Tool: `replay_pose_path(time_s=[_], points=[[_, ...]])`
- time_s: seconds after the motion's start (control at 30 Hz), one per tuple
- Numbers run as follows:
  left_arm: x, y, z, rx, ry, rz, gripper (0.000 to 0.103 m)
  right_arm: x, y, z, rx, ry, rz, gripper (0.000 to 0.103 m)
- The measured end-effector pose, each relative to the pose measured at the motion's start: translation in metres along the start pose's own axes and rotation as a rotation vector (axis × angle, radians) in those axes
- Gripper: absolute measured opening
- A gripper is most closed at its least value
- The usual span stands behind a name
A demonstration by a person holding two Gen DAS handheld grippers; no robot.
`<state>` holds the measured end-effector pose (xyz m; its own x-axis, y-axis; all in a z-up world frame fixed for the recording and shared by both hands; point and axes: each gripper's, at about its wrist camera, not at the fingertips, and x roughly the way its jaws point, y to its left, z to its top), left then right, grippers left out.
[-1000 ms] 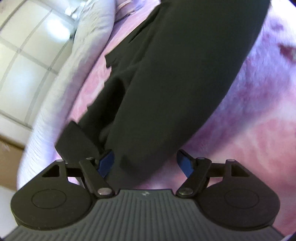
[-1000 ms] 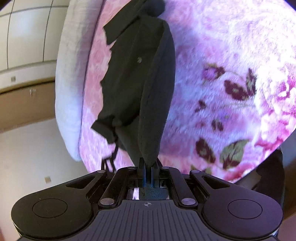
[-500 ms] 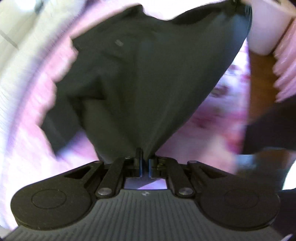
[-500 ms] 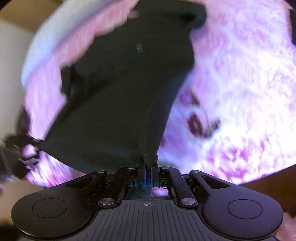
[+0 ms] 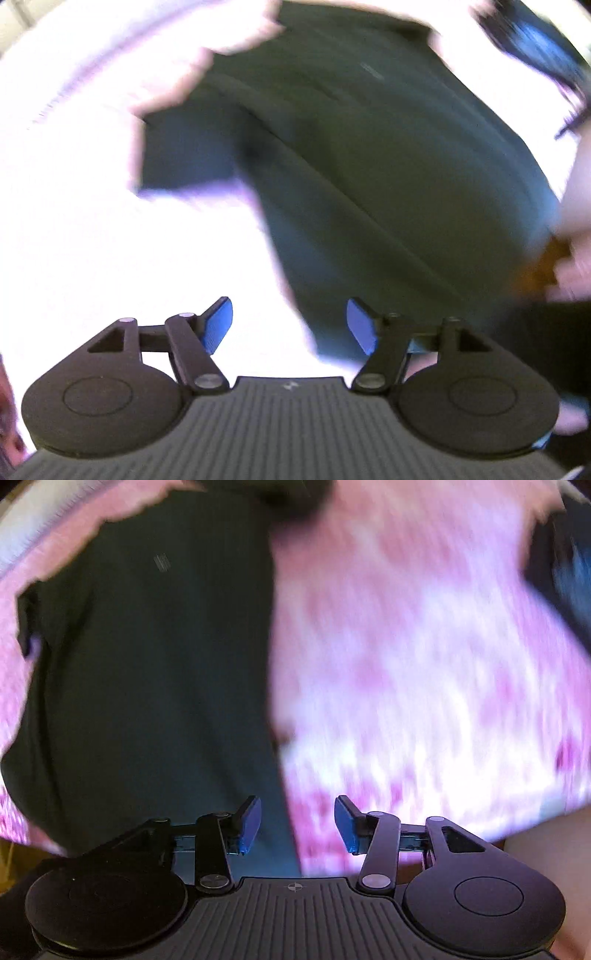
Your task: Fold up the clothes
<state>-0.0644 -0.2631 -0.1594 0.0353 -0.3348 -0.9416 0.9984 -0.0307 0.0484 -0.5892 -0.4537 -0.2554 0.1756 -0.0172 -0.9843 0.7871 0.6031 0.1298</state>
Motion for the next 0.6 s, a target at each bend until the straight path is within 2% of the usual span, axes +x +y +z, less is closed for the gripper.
replay_pose_path(time_s=[0.07,0.17,0.23,0.33,0.43,0.6], points=[[0.011,0.037,0.036,-0.064,-0.075,-0.012,0.066,-0.004,0.017,0.025,-0.052,-0.051,0.012,0.049],[0.045,0.088,0.093,-0.13,-0.147,-0.054,0.066,-0.001,0.053,0.058,-0.176,-0.117,0.013,0.049],[0.072,0.111,0.129,-0.128,-0.166,-0.084,0.066,0.003,0.074,0.076,-0.257,-0.153,-0.001,0.049],[0.123,0.123,0.17,-0.087,-0.158,-0.112,0.066,0.016,0.096,0.103,-0.344,-0.185,0.018,0.049],[0.168,0.116,0.192,-0.058,-0.107,-0.129,0.064,0.036,0.107,0.14,-0.426,-0.215,0.016,0.049],[0.209,0.104,0.192,0.048,-0.058,-0.106,0.06,0.077,0.115,0.211,-0.567,-0.248,-0.01,0.049]])
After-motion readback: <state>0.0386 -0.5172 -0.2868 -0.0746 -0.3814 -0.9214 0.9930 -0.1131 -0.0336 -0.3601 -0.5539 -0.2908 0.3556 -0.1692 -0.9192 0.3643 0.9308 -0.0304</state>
